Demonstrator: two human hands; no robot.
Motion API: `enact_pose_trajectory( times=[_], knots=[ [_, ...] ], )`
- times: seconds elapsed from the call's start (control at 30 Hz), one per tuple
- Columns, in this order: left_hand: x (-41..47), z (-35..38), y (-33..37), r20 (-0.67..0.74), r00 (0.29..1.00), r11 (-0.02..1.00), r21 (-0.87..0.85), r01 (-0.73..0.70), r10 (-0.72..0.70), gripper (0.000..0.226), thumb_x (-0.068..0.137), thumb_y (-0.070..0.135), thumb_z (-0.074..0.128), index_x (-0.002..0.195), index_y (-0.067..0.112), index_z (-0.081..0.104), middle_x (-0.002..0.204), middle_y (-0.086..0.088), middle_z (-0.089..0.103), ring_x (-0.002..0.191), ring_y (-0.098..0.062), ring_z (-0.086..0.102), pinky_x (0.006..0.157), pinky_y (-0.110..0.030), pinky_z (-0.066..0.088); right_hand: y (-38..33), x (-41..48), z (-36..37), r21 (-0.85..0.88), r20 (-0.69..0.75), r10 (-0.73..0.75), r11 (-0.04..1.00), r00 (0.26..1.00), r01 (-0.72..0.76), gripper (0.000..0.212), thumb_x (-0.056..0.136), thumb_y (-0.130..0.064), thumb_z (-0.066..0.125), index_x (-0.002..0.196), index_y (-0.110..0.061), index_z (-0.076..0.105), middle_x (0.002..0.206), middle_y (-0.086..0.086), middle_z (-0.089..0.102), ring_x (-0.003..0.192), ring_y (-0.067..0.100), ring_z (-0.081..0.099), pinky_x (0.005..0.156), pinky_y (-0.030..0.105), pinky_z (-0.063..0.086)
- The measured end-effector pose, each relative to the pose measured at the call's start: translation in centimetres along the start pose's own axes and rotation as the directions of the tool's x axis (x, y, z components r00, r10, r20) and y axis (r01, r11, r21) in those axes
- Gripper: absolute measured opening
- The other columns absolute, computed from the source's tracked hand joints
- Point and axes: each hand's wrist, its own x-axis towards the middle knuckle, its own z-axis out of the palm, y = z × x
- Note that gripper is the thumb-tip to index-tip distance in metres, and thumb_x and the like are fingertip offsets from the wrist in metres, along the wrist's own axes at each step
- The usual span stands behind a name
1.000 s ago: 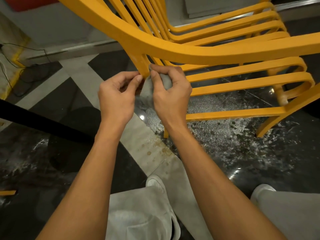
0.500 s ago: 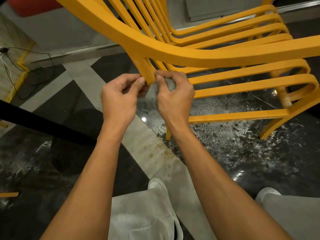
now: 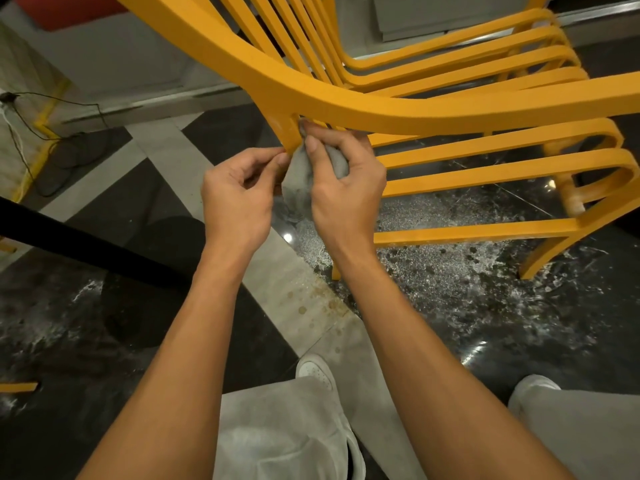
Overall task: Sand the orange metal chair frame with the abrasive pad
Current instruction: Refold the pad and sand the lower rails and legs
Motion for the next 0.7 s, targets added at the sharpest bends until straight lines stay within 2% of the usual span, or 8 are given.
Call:
enact_pose_trajectory(
  times=[0.07, 0.17, 0.23, 0.3, 0.43, 0.6, 0.7],
  knots=[
    [0.1, 0.0, -0.1, -0.001, 1.000, 1.000, -0.011, 0.010, -0.010, 0.013, 0.102, 0.014, 0.070, 0.111, 0.013, 0.079, 0.101, -0.004, 0.081, 0.097, -0.019, 0.079, 0.087, -0.035, 0.064, 1.1, -0.6, -0.5, -0.024, 0.011, 0.004, 1.000, 1.000, -0.004, 0.015, 0.095, -0.006, 0.071, 0.108, -0.007, 0.080, 0.108, 0.006, 0.070, 0.108, 0.011, 0.066, 0.098, 0.033, 0.055],
    [0.0, 0.2, -0.1, 0.004, 1.000, 1.000, -0.011, 0.021, -0.021, 0.013, 0.102, 0.014, 0.070, 0.111, 0.013, 0.079, 0.100, -0.005, 0.081, 0.095, -0.022, 0.079, 0.087, -0.041, 0.065, 1.7, -1.0, -0.8, -0.059, -0.019, 0.088, 0.994, 0.996, -0.089, 0.016, 0.095, -0.007, 0.071, 0.107, -0.009, 0.080, 0.106, 0.002, 0.069, 0.103, 0.006, 0.066, 0.095, 0.025, 0.054],
    [-0.1, 0.1, 0.0, -0.007, 1.000, 1.000, 0.018, 0.012, -0.012, 0.013, 0.102, 0.015, 0.070, 0.111, 0.014, 0.079, 0.101, -0.001, 0.081, 0.097, -0.017, 0.079, 0.088, -0.037, 0.064, 0.7, -0.9, -0.1, -0.038, -0.056, 0.092, 0.995, 0.994, -0.094, 0.015, 0.094, -0.007, 0.072, 0.106, -0.010, 0.081, 0.107, 0.002, 0.069, 0.104, 0.007, 0.067, 0.097, 0.026, 0.054],
    [-0.1, 0.0, 0.1, -0.009, 1.000, 0.999, 0.054, 0.002, -0.002, 0.014, 0.101, 0.014, 0.071, 0.112, 0.015, 0.080, 0.103, 0.002, 0.081, 0.101, -0.013, 0.077, 0.090, -0.034, 0.063, -0.6, -0.8, 0.7, -0.002, -0.085, 0.034, 0.999, 0.996, -0.034, 0.014, 0.094, -0.007, 0.072, 0.105, -0.008, 0.081, 0.111, 0.003, 0.069, 0.110, 0.011, 0.066, 0.100, 0.031, 0.054],
    [-0.2, -0.1, 0.2, -0.009, 1.000, 0.999, 0.049, -0.005, 0.005, 0.015, 0.102, 0.013, 0.070, 0.112, 0.013, 0.080, 0.104, 0.001, 0.081, 0.101, -0.014, 0.077, 0.090, -0.034, 0.063, -0.3, -1.2, 0.4, 0.009, -0.024, -0.053, 0.999, 0.998, 0.053, 0.020, 0.097, -0.003, 0.069, 0.115, -0.004, 0.078, 0.113, 0.008, 0.067, 0.112, 0.015, 0.065, 0.100, 0.028, 0.053],
    [-0.2, 0.0, 0.1, -0.003, 1.000, 1.000, 0.008, 0.009, -0.009, 0.015, 0.102, 0.013, 0.069, 0.112, 0.010, 0.079, 0.100, -0.004, 0.081, 0.095, -0.021, 0.079, 0.087, -0.039, 0.065, 1.4, -1.8, -0.7, -0.047, -0.030, 0.055, 0.997, 0.998, -0.057, 0.019, 0.096, -0.003, 0.070, 0.112, -0.007, 0.079, 0.105, 0.005, 0.067, 0.102, 0.008, 0.066, 0.093, 0.021, 0.053],
    [-0.2, -0.1, 0.3, -0.013, 1.000, 0.999, 0.044, -0.005, 0.005, 0.015, 0.102, 0.014, 0.070, 0.113, 0.012, 0.080, 0.104, 0.000, 0.081, 0.101, -0.015, 0.078, 0.091, -0.037, 0.063, -0.3, -1.1, 0.2, -0.035, -0.058, 0.021, 0.999, 0.998, -0.023, 0.018, 0.095, -0.005, 0.070, 0.110, -0.009, 0.081, 0.108, 0.003, 0.069, 0.105, 0.008, 0.066, 0.096, 0.024, 0.053]
  ],
)
